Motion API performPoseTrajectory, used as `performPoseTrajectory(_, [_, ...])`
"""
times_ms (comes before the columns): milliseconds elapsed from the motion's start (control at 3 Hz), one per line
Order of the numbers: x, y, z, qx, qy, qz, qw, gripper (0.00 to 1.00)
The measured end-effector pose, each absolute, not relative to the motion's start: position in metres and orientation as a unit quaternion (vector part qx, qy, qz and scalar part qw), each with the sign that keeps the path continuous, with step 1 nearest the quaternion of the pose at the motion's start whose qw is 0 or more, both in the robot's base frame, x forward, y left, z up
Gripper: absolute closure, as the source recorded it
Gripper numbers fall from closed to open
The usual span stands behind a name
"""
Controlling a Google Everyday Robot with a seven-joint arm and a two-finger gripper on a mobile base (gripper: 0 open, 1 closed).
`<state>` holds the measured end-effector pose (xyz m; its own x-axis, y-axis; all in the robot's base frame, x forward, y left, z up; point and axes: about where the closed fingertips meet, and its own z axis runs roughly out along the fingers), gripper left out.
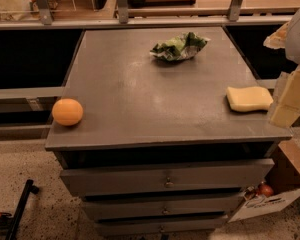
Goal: Move sponge near orange
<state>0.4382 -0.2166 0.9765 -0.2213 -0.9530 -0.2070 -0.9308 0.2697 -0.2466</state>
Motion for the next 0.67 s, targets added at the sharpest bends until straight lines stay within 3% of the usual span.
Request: performPoseTrajectory(667, [0.4389, -0.2178, 0.9787, -0.602, 0.78, -0.048, 0.166, 0.0])
